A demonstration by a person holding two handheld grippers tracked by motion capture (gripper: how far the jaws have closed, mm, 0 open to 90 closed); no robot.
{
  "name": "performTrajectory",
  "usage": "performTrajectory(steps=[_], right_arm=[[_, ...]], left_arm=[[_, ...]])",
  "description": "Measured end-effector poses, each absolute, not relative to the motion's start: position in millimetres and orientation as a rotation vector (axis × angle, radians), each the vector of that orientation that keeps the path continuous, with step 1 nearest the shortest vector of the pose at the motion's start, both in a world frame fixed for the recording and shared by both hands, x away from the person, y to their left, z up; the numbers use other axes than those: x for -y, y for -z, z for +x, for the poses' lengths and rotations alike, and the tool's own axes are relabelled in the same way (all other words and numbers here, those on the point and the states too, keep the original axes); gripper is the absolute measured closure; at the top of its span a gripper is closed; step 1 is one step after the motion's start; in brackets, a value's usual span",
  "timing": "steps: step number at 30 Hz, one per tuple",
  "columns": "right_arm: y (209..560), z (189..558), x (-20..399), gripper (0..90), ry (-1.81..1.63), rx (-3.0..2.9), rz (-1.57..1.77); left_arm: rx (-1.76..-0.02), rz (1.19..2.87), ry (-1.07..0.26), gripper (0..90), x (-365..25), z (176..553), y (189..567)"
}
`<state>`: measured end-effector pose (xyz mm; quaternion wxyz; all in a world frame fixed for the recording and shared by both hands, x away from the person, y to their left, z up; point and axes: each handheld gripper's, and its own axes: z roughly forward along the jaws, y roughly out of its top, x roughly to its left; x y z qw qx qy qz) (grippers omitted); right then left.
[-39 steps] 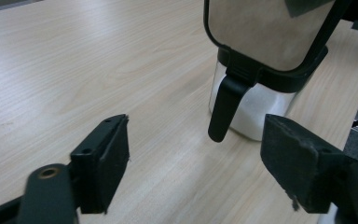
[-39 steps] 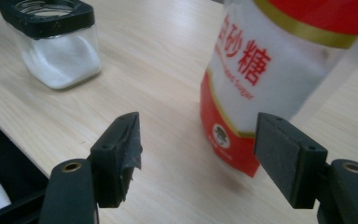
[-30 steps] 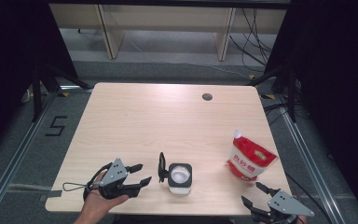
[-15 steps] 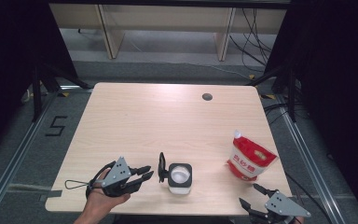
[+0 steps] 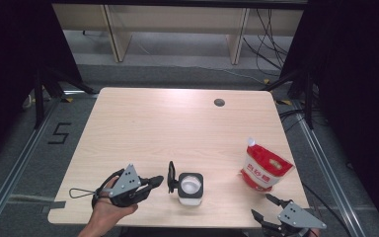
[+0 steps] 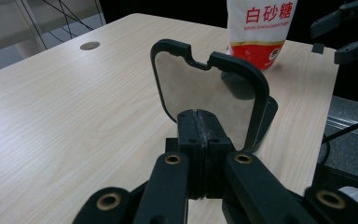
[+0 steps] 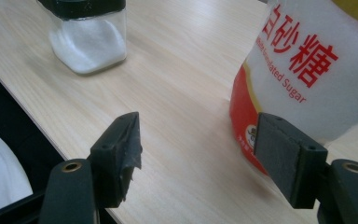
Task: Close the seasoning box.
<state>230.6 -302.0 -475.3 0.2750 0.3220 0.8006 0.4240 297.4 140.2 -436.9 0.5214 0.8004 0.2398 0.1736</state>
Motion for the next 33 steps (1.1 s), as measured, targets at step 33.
performTrajectory(steps=[33], right_arm=[[475.5, 229.2, 302.7, 33.1, -1.134, -2.155, 0.856]], left_arm=[[-0.492, 1.954, -0.377, 87.3, -96.6, 306.3, 434.5]])
